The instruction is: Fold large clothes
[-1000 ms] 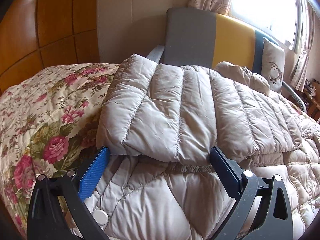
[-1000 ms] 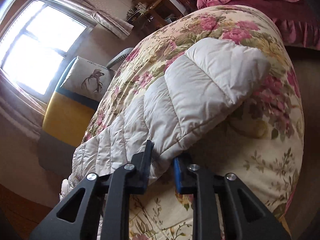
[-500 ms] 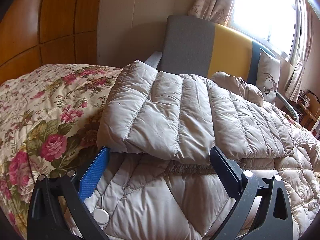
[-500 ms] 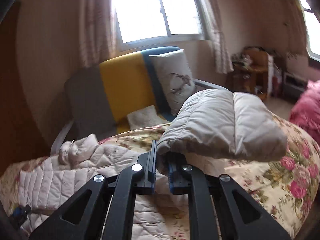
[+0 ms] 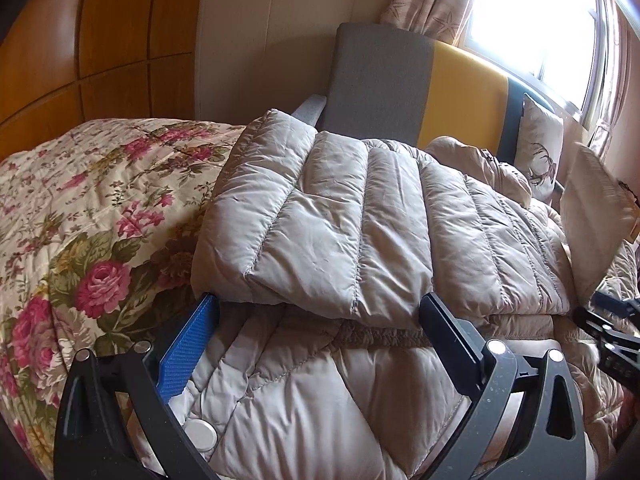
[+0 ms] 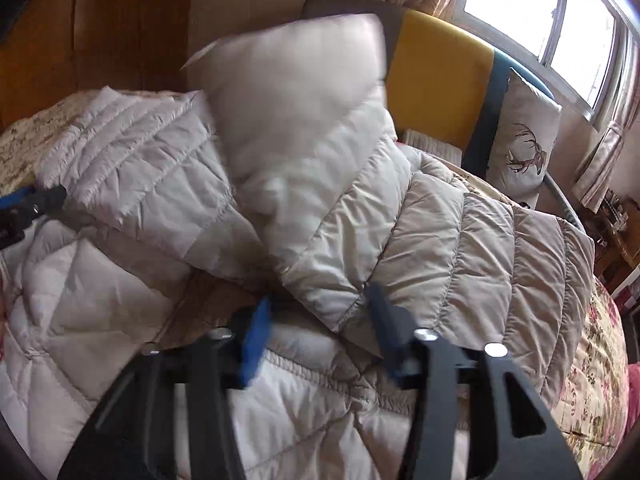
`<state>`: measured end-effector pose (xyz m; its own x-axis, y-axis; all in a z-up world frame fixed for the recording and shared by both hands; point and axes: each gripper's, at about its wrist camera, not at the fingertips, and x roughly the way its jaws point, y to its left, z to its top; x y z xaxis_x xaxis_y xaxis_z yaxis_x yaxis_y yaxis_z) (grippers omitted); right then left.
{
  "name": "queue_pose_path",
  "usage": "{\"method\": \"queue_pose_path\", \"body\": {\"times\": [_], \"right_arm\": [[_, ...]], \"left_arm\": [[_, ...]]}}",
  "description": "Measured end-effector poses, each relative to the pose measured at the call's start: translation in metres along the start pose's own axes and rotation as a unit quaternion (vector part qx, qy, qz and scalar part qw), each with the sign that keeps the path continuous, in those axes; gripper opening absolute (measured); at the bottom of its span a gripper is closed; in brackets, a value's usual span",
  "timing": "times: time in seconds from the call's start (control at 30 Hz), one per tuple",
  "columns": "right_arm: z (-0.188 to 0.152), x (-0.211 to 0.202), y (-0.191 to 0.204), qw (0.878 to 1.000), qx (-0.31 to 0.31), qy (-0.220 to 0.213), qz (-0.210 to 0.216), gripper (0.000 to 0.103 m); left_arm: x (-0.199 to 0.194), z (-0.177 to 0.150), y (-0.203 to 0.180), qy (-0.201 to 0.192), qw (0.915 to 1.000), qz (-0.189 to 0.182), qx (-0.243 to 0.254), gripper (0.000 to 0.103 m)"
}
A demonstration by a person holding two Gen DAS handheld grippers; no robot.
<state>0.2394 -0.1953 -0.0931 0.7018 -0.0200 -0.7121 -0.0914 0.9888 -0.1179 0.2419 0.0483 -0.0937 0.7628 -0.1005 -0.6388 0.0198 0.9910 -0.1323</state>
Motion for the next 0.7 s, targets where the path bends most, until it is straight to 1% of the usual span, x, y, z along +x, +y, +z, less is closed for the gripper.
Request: {"method": "queue_pose_path", "body": {"times": [0.03, 0.07, 0.1, 0.13, 0.17, 0.2, 0.27, 0.33, 0.37, 0.43, 0.47, 0.53, 0.6, 0.63, 0.67, 0.7], "right_arm": [[-0.002, -0.01, -0.006, 1.0, 0.016, -0.023, -0.001, 0.087], [-0.004, -0.02, -0.013, 0.999, 0.029, -0.04, -0.008, 0.088], [-0.005, -0.027, -0.019, 0.998, 0.039, -0.047, -0.018, 0.089], [-0.008, -0.032, -0.027, 0.997, 0.053, -0.05, -0.032, 0.094], [-0.013, -0.036, -0.036, 0.994, 0.074, -0.056, -0.05, 0.099], [-0.019, -0.04, -0.047, 0.991, 0.102, -0.063, -0.066, 0.099], [-0.03, -0.041, -0.068, 0.983, 0.159, -0.064, -0.071, 0.101], [-0.039, -0.037, -0.089, 0.97, 0.219, -0.06, -0.083, 0.101], [-0.043, -0.034, -0.097, 0.964, 0.243, -0.055, -0.09, 0.101], [-0.051, -0.025, -0.113, 0.952, 0.29, -0.044, -0.087, 0.101], [-0.058, -0.022, -0.121, 0.945, 0.313, -0.044, -0.081, 0.101], [-0.076, -0.023, -0.137, 0.93, 0.358, -0.047, -0.069, 0.101], [-0.093, -0.03, -0.153, 0.913, 0.4, -0.056, -0.063, 0.101], [-0.099, -0.033, -0.159, 0.904, 0.419, -0.066, -0.057, 0.101], [-0.103, -0.04, -0.165, 0.897, 0.433, -0.075, -0.051, 0.101], [-0.108, -0.042, -0.169, 0.89, 0.445, -0.083, -0.047, 0.101]], "left_arm": [[0.0, 0.001, -0.001, 0.002, 1.0, 0.002, 0.001, 0.099], [-0.002, 0.003, -0.002, 0.004, 1.0, 0.003, 0.003, 0.099], [-0.007, 0.006, -0.004, 0.002, 1.0, -0.002, 0.005, 0.099], [-0.015, 0.009, -0.006, -0.006, 0.9999, -0.012, 0.007, 0.099], [-0.022, 0.011, -0.008, -0.014, 0.9996, -0.021, 0.01, 0.099], [-0.034, 0.015, -0.013, -0.028, 0.9989, -0.035, 0.016, 0.099], [-0.048, 0.023, -0.025, -0.037, 0.9975, -0.054, 0.027, 0.099], [-0.056, 0.036, -0.041, -0.027, 0.9959, -0.081, 0.028, 0.099], [-0.057, 0.044, -0.05, -0.017, 0.9944, -0.101, 0.027, 0.099], [-0.052, 0.057, -0.066, 0.003, 0.9915, -0.127, 0.028, 0.099], [-0.048, 0.062, -0.073, 0.01, 0.9908, -0.133, 0.027, 0.099], [-0.034, 0.071, -0.095, 0.026, 0.9896, -0.138, 0.034, 0.093], [-0.01, 0.076, -0.12, 0.048, 0.9881, -0.135, 0.055, 0.082], [0.002, 0.078, -0.13, 0.06, 0.9877, -0.13, 0.062, 0.079], [0.015, 0.078, -0.138, 0.074, 0.9868, -0.128, 0.067, 0.078], [0.032, 0.078, -0.147, 0.092, 0.9855, -0.124, 0.07, 0.075]]}}
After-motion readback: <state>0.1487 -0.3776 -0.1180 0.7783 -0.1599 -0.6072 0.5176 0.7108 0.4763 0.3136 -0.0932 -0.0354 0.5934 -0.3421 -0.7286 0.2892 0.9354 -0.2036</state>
